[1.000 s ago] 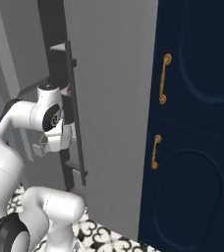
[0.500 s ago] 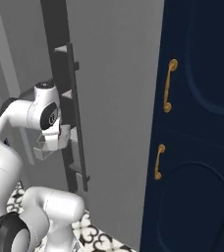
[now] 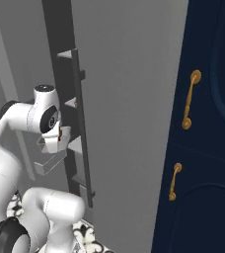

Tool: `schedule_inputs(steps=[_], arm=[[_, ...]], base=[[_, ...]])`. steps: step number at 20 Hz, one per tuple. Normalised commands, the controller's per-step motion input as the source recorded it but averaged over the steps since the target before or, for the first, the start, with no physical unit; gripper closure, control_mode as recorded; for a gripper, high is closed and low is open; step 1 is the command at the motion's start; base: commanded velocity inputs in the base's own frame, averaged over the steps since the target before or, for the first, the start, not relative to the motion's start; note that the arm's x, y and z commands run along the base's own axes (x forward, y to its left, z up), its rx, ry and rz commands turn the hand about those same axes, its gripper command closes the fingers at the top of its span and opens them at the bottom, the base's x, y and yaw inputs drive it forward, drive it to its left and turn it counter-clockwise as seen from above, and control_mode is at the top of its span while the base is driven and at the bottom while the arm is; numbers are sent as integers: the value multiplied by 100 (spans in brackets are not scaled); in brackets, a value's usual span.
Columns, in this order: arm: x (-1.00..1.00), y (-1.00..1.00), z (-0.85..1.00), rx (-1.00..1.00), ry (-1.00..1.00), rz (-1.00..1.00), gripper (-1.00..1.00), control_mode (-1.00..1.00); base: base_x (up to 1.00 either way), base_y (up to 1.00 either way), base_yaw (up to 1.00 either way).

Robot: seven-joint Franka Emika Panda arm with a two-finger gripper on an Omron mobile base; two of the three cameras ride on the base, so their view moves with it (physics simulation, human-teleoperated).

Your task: Take the meat container that has the chicken drumstick and place it on the second highest rack of the freezer. Then take the vegetable container that has the tomato and mushroom and place it on the highest rack of the freezer.

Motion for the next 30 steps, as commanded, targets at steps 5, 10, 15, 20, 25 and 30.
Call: schedule_inputs(steps=[5, 10, 15, 20, 25, 30], arm=[[0, 0, 0, 0, 0, 0, 100, 100], [0, 0, 0, 0, 0, 0, 100, 100], [0, 7, 60, -10, -32, -10, 100, -100], [-10, 0, 100, -10, -49, -19, 100, -100], [6, 0, 100, -2, -48, -5, 100, -100], [43, 0, 100, 0, -41, 0, 100, -100]], base=[[66, 26, -2], [-2, -1, -5], [-7, 0, -6], [0, 0, 0], [0, 0, 0], [0, 0, 0]])
